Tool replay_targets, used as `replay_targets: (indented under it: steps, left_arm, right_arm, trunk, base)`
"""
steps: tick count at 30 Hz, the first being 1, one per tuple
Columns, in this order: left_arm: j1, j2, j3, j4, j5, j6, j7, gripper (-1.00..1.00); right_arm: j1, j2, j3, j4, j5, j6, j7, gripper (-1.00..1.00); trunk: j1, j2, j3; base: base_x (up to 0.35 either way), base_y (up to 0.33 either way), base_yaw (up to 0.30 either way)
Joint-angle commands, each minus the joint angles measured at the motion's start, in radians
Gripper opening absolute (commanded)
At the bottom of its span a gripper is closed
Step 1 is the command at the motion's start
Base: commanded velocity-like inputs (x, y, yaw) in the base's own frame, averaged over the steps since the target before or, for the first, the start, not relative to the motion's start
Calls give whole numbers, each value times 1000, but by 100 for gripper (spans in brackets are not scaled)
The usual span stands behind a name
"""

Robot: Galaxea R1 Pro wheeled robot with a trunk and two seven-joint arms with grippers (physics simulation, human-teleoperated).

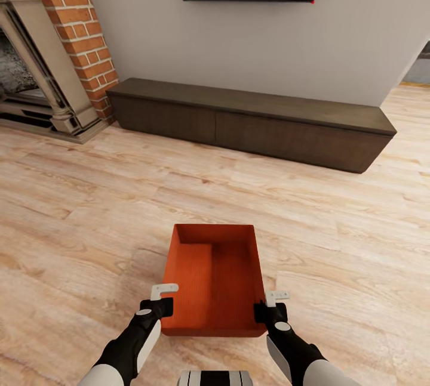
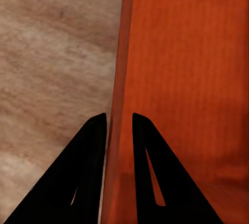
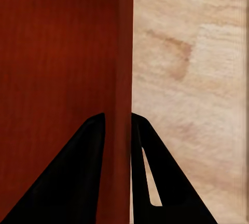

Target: Move the two storage containers from the living room to the garage. In the garage, place one container on the floor and stack the other container on top of it (either order is fine).

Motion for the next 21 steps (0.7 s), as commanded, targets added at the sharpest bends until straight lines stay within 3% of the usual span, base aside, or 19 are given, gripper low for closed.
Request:
replay_targets:
  steps: [1,21]
  left_arm:
    - [0,1,0,-3,-17,8,14,-100]
    - [0,3,1,-6,-17,7,15,-100]
  right_arm:
    - [-1,-1,3,3,-10,-4,-12,-100]
    - [-1,-1,6,2,-7,-11,-12,-100]
  trunk:
    - [-4,7,3]
    - [-81,147,65]
  base:
    - [0,0,0]
    - [0,0,0]
